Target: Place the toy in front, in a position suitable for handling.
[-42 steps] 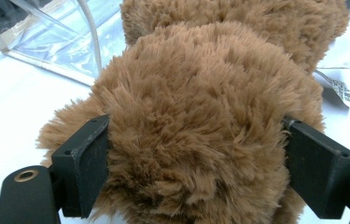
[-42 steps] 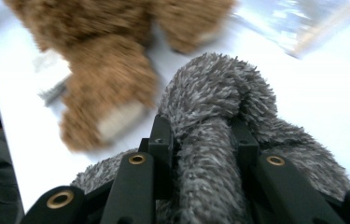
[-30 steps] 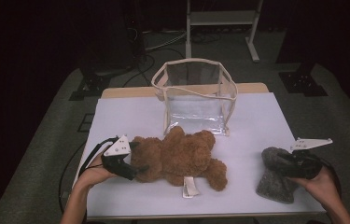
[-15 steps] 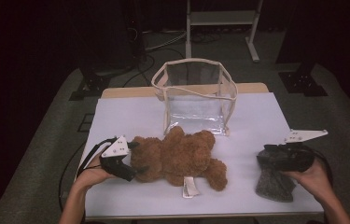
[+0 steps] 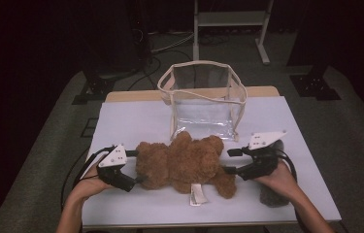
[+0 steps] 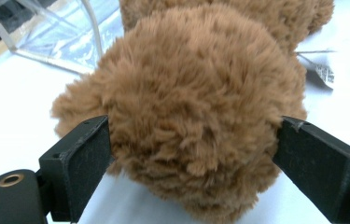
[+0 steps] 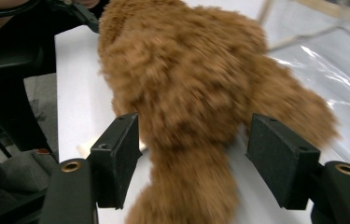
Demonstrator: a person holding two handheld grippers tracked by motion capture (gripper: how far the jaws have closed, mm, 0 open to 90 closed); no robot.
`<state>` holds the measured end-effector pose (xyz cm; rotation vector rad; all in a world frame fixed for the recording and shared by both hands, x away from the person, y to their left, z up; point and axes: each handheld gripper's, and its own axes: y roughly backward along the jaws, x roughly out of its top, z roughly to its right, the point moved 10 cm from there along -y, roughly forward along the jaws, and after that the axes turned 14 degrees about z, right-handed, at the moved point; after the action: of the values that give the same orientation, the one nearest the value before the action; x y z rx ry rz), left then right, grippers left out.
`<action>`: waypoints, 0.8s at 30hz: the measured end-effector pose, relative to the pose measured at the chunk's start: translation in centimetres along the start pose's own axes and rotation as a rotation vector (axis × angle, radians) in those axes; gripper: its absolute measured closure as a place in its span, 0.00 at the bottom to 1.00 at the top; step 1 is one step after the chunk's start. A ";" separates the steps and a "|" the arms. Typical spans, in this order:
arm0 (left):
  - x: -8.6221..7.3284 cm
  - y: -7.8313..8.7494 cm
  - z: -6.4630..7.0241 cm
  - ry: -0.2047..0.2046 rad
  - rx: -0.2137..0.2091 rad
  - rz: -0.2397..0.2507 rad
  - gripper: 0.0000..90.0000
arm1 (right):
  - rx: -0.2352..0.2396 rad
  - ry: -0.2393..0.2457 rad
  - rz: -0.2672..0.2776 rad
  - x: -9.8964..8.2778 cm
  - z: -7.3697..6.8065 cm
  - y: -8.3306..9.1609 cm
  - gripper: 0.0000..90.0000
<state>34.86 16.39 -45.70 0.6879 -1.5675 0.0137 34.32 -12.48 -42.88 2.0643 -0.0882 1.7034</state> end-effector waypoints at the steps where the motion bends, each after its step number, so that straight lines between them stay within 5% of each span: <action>1: -0.2 0.0 0.0 0.006 0.001 -0.002 0.12 | 0.015 0.007 0.001 0.1 -0.2 -0.8 0.35; 6: -1.4 -0.7 0.1 0.022 -0.009 -0.029 0.11 | 0.054 0.043 -0.011 0.2 -1.0 -3.0 0.33; 12: -1.5 -1.5 -0.1 0.045 -0.008 -0.009 0.12 | 0.039 0.049 -0.003 0.3 -0.7 -4.4 0.33; 19: -0.6 -1.8 0.5 0.016 -0.012 0.016 0.37 | -0.028 0.046 0.001 -0.3 0.3 -4.9 0.63; 24: 0.1 -1.7 1.2 0.004 -0.022 0.029 0.44 | -0.007 0.026 0.019 0.4 -0.2 -4.2 0.76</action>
<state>34.55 14.47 -46.45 0.6474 -1.5717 0.0187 35.65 -8.56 -43.76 2.0417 -0.1050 1.7387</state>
